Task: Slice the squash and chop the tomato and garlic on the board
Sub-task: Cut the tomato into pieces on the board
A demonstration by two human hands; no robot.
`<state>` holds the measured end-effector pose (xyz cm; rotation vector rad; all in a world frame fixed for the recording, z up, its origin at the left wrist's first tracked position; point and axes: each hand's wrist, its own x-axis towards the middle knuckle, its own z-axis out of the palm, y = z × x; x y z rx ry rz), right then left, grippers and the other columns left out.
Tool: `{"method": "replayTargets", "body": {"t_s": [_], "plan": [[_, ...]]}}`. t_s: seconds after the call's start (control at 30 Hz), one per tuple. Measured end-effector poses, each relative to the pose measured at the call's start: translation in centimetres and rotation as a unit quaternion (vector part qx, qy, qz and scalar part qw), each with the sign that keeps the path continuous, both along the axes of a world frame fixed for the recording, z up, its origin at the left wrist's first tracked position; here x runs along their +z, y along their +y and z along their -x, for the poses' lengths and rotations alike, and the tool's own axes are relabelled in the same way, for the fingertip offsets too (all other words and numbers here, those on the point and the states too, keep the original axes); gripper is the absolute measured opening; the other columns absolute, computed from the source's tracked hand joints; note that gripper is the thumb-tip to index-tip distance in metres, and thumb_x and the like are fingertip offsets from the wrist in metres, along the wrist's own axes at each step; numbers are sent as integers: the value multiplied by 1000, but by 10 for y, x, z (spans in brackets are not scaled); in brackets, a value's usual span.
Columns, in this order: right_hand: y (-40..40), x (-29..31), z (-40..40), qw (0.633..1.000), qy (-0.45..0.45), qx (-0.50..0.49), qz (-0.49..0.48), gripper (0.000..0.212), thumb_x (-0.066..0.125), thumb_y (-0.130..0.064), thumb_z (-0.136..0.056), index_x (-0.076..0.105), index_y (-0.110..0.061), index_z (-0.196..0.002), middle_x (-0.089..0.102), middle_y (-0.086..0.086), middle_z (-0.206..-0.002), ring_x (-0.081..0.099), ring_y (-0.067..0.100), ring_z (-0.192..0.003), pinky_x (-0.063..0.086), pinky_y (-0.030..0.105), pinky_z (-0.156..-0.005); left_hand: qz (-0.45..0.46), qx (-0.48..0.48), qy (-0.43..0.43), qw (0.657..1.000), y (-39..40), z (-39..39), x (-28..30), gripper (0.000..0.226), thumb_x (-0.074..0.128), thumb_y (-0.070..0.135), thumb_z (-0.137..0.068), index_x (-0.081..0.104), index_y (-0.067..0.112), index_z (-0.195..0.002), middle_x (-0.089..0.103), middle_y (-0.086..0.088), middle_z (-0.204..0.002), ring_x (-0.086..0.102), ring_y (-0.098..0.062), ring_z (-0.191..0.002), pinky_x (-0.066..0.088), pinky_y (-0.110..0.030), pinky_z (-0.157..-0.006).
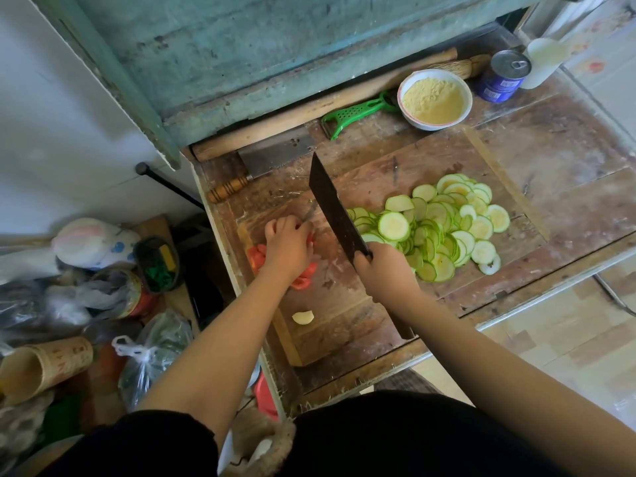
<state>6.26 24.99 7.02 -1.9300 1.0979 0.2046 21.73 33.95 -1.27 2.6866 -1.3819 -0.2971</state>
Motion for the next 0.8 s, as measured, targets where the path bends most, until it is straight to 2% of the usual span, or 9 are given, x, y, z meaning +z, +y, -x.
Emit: {"method": "replayTargets", "body": {"t_s": [0.17,0.3,0.43,0.5,0.6,0.67,0.73,0.8], "plan": [[8,-5,-4,1000,10,21,-7,23,43,-23,-94,57,-5,-94,57,6,-66,59,31,-63,57,47,-61,7,11,41,999,3,-3,5,36,55,29,-86,57,16,-120,48,-7,-124,37,-27,-124,14,-42,-112],[15,-9,2,1000,18,20,-14,24,44,-24,-94,58,-5,-92,56,7,-66,62,35,-68,56,49,-64,38,-29,52,997,13,4,14,46,57,43,-84,56,18,-123,47,-6,-131,32,-26,-132,4,-48,-116],[24,-11,9,1000,19,11,-12,22,43,-22,-94,57,-5,-90,58,8,-68,63,34,-69,56,47,-65,-62,-117,17,991,38,11,8,73,46,61,-84,30,26,-146,17,-5,-157,6,-26,-146,-10,-55,-115],[29,-12,12,1000,20,7,-15,22,43,-23,-94,57,-7,-91,60,9,-69,63,34,-68,57,47,-64,-98,-135,-6,986,46,11,2,76,42,60,-88,15,26,-151,3,-5,-160,-4,-25,-147,-13,-56,-114],[37,-13,14,1000,13,14,-8,16,43,-22,-95,54,-13,-88,54,3,-62,58,28,-60,56,43,-61,-99,-125,-19,987,49,9,0,74,43,52,-93,4,27,-152,-1,-5,-160,-6,-24,-147,-11,-56,-114],[41,-13,15,1000,1,18,-1,16,44,-21,-95,48,-21,-80,50,-1,-58,51,19,-51,50,34,-54,-72,-121,2,990,49,10,4,76,49,50,-91,10,26,-151,6,-5,-160,0,-25,-147,-8,-55,-116],[46,-13,18,1000,-7,15,3,20,43,-20,-95,45,-22,-76,49,0,-57,47,15,-48,43,28,-50,-4,-105,17,994,52,17,9,67,58,45,-87,34,20,-145,31,-9,-151,22,-29,-141,12,-51,-115],[49,-14,23,1000,-8,8,5,12,43,-20,-95,48,-16,-86,51,1,-58,48,16,-48,42,28,-50,99,-63,5,993,61,28,15,42,63,37,-84,58,14,-119,55,-8,-118,50,-30,-113,39,-42,-93]]}}
